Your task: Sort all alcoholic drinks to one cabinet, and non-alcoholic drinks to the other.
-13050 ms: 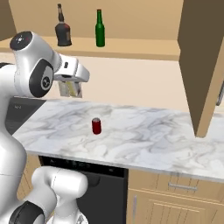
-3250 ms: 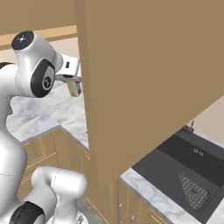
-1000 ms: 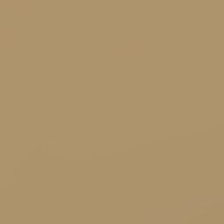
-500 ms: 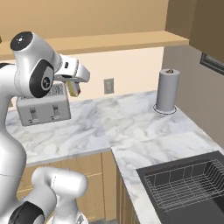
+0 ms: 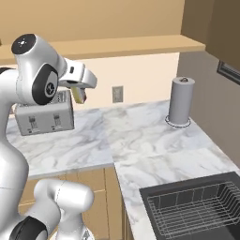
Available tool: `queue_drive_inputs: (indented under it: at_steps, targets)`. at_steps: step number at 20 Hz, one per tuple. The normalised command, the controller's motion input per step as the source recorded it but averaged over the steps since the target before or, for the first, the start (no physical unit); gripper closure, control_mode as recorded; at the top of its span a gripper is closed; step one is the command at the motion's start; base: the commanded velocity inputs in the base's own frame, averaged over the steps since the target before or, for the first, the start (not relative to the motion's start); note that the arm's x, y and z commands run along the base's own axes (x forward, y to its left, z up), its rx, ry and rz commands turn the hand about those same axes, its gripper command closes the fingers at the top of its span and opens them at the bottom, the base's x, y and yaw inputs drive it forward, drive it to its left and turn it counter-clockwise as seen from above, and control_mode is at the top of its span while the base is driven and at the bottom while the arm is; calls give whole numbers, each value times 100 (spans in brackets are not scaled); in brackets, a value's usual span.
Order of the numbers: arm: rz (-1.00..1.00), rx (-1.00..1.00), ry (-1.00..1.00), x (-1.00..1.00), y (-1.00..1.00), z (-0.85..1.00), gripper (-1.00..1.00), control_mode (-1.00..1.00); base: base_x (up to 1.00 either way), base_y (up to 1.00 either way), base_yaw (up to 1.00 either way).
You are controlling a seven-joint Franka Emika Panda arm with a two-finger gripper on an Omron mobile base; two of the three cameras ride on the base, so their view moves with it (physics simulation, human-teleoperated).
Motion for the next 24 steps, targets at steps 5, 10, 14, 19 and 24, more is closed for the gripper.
queue_drive_inputs:
  at_steps: [5,10,14,19,24]
  targets:
    - [0,0,0,0,0,0,100,100,44,-15,16]
    - [0,0,0,0,0,0,100,100,41,-16,15]
    - [0,0,0,0,0,0,100,100,38,-8,15]
    - [0,0,0,0,0,0,100,100,27,-1,13]
    - [0,0,0,0,0,0,100,100,23,0,12]
